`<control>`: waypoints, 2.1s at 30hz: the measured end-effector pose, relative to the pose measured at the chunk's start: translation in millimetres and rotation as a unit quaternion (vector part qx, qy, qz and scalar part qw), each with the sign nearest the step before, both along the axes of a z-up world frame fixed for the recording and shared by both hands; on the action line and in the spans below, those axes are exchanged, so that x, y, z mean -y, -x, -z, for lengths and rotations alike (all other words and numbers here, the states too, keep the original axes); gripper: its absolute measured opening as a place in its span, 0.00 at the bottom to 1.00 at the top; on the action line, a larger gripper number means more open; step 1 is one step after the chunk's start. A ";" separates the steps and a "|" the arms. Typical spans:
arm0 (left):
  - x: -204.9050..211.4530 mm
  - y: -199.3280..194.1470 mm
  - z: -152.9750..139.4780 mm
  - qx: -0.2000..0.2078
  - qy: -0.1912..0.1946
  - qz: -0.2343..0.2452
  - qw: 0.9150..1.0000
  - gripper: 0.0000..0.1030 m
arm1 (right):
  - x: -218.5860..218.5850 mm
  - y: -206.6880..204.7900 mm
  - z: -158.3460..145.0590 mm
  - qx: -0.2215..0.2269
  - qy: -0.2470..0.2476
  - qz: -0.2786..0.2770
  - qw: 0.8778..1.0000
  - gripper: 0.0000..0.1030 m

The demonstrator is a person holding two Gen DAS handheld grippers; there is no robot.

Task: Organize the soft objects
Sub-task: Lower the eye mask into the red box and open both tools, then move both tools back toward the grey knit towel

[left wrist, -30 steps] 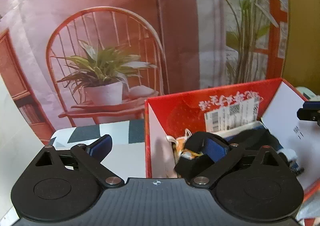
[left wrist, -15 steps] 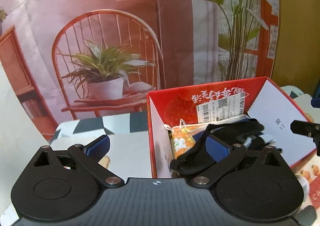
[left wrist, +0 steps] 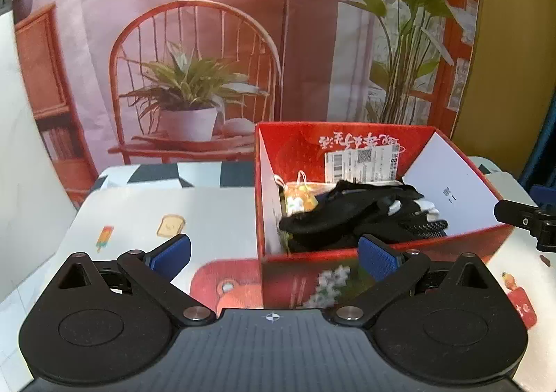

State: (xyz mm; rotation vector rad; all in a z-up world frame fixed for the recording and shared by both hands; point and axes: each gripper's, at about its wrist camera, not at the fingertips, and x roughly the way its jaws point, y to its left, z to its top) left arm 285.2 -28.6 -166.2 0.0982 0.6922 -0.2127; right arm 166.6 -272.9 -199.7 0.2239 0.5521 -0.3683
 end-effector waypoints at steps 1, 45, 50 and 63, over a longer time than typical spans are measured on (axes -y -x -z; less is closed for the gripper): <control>-2.8 4.3 1.3 0.000 0.003 -0.002 1.000 1.00 | -1.9 4.2 0.3 0.003 -0.001 -0.001 1.000 1.00; -30.7 79.1 117.9 -0.116 0.019 -0.008 0.993 1.00 | -54.0 82.6 103.7 -0.074 -0.044 -0.017 0.996 1.00; -30.8 76.9 128.0 -0.129 0.022 -0.008 0.991 1.00 | -55.9 78.6 113.8 -0.089 -0.043 -0.022 0.995 1.00; -26.5 84.4 131.5 -0.112 0.009 -0.008 0.994 1.00 | -55.3 83.1 131.0 -0.080 -0.053 -0.028 0.995 1.00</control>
